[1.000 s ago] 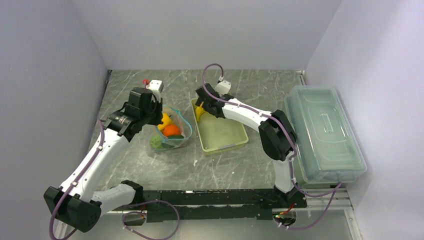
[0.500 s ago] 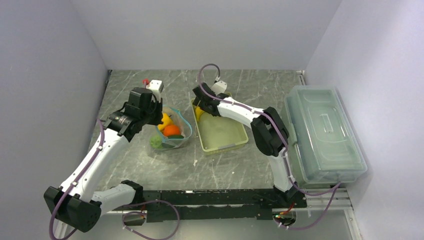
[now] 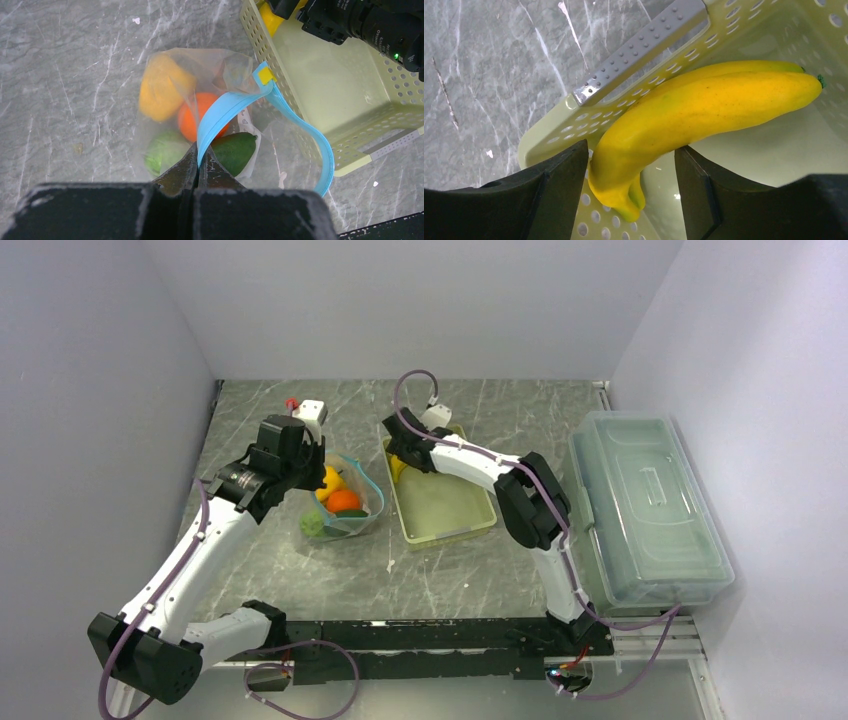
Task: Place the food in the zip-top bag and seal the zipper
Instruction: Pick up the fake fruit from the bin.
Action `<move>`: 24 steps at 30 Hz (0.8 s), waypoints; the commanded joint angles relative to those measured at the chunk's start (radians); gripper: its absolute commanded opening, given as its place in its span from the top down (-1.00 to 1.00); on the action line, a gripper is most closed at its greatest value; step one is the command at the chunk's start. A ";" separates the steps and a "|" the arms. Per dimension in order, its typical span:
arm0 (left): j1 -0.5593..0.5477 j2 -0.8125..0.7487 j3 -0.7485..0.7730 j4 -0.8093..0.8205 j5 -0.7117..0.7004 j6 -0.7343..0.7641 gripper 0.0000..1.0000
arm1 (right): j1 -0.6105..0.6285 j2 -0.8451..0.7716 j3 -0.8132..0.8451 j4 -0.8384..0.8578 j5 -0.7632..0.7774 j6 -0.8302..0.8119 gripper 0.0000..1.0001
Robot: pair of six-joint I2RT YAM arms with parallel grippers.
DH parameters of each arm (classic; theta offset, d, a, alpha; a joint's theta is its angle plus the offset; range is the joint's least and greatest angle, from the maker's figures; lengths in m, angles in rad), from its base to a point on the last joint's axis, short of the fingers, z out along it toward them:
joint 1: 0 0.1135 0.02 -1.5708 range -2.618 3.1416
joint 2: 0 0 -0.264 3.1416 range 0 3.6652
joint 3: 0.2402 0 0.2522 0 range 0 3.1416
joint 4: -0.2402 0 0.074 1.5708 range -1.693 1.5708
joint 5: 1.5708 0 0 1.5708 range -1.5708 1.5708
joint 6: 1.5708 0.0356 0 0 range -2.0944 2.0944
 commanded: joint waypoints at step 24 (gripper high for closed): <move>-0.003 -0.001 0.004 0.015 -0.009 0.017 1.00 | -0.016 -0.136 -0.151 0.060 0.026 0.004 1.00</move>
